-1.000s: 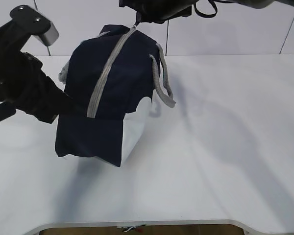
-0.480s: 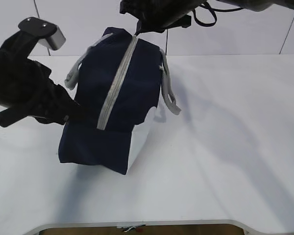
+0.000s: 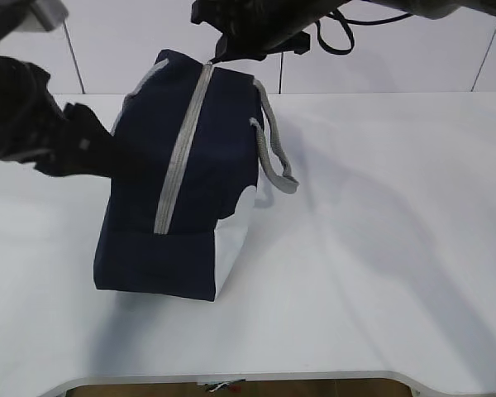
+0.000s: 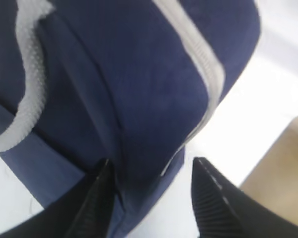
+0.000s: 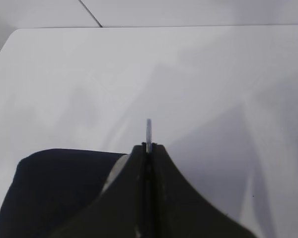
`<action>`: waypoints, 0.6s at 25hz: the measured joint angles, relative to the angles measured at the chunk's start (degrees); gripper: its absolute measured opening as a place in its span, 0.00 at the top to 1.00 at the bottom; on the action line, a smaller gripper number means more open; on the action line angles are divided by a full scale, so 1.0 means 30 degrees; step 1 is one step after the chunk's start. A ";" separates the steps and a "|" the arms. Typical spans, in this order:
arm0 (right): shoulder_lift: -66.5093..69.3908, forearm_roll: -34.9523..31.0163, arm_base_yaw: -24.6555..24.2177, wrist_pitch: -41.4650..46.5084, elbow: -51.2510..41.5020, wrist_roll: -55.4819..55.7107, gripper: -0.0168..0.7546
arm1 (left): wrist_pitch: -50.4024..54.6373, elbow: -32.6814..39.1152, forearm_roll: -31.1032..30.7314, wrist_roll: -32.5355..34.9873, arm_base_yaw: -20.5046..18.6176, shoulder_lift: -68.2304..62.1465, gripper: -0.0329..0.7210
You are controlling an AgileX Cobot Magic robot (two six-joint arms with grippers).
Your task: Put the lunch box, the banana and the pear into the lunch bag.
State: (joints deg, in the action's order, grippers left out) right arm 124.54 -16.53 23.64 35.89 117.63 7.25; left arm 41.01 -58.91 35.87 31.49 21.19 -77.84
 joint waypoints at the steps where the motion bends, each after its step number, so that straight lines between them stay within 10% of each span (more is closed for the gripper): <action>1: 0.0000 -0.0251 0.0000 0.0000 0.0000 -0.0134 0.96 | 0.0593 -0.0467 0.0000 -0.0711 -0.0303 0.0000 0.44; 15: 0.0000 -0.1567 0.0000 0.0000 0.0000 -0.1202 0.96 | 0.5888 -0.9728 -0.0770 -0.5286 -0.1589 -0.4810 0.44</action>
State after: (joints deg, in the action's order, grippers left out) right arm 124.54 -21.23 23.64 35.89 117.63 3.64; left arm 58.67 -88.09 33.56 15.63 16.42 -92.27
